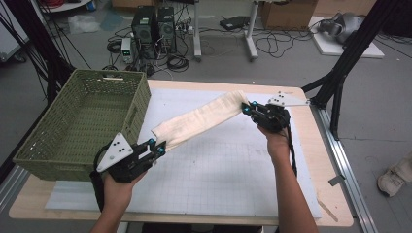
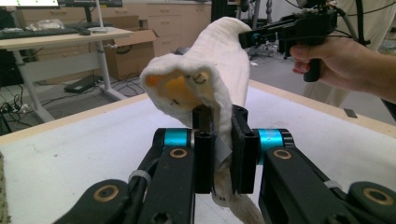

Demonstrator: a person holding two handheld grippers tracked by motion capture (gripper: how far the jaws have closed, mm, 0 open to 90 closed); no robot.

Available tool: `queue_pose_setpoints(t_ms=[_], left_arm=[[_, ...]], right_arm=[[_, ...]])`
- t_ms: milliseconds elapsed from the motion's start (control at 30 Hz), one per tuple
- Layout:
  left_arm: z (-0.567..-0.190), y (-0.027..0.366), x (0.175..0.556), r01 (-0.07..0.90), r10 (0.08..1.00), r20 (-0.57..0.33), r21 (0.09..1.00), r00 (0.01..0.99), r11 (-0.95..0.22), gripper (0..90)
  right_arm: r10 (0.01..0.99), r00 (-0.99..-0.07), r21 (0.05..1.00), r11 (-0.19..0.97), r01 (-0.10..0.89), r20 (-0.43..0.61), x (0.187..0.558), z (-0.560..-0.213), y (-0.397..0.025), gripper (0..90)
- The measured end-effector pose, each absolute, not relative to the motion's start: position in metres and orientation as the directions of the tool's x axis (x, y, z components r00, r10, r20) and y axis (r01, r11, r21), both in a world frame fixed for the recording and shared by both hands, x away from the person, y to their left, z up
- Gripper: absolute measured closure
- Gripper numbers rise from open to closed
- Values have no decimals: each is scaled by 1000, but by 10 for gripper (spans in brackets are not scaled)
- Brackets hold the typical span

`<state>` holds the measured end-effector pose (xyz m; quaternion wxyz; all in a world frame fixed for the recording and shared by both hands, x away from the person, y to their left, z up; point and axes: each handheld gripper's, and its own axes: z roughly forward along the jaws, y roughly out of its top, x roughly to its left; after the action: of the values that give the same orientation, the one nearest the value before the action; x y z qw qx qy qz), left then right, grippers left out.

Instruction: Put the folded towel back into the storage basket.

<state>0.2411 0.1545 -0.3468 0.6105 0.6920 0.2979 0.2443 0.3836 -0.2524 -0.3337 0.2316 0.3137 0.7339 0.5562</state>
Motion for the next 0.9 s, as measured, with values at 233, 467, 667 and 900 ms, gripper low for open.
queue_pose_setpoints(t_ms=[233,467,667,900], left_arm=[[-343,163,237,103,728,-25,993,686,-64,818],[-341,174,234,99,745,-31,994,667,-47,818],[-338,181,230,90,767,-13,994,641,-59,819],[-331,193,226,67,790,-5,997,613,-45,819]], right_arm=[[701,-713,963,185,195,9,399,-331,-234,821],[685,-729,964,193,184,2,411,-323,-214,821],[665,-747,965,197,173,-2,429,-313,-188,821],[648,-762,965,211,157,-17,441,-302,-164,821]])
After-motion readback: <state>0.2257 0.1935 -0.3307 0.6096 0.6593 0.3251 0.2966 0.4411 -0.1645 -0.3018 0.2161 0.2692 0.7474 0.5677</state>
